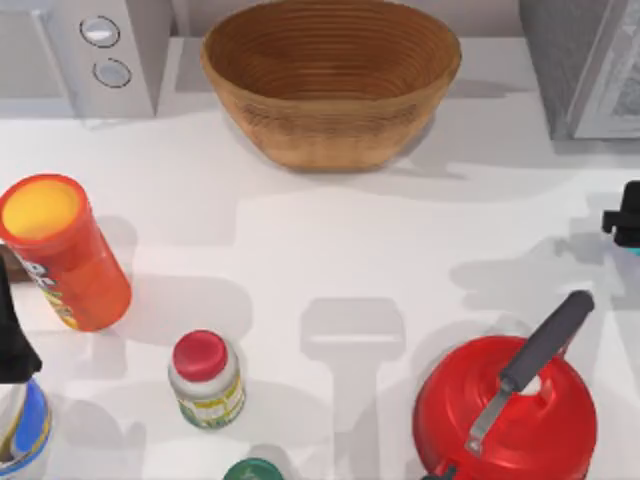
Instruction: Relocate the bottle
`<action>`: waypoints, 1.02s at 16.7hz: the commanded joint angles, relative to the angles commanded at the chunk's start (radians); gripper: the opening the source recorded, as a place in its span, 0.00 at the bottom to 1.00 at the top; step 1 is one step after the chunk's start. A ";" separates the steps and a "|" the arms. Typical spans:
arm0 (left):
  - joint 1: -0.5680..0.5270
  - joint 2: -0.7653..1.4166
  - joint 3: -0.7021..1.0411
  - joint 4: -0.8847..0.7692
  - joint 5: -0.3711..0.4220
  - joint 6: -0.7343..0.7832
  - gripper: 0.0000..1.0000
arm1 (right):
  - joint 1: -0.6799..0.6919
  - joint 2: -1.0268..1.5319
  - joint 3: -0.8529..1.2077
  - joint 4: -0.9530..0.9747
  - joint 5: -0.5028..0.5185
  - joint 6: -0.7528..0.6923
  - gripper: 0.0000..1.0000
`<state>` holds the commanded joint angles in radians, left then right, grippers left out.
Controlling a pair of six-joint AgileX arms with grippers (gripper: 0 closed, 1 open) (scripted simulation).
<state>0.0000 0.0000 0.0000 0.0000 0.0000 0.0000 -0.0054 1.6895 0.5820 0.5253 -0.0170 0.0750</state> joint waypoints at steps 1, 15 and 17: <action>0.000 0.000 0.000 0.000 0.000 0.000 1.00 | 0.001 0.035 0.006 0.025 0.000 0.001 0.00; 0.000 0.000 0.000 0.000 0.000 0.000 1.00 | 0.006 0.120 0.024 0.098 0.004 0.002 0.53; 0.000 0.000 0.000 0.000 0.000 0.000 1.00 | 0.006 0.120 0.024 0.098 0.004 0.002 0.68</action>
<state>0.0000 0.0000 0.0000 0.0000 0.0000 0.0000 0.0007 1.8094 0.6057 0.6228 -0.0129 0.0766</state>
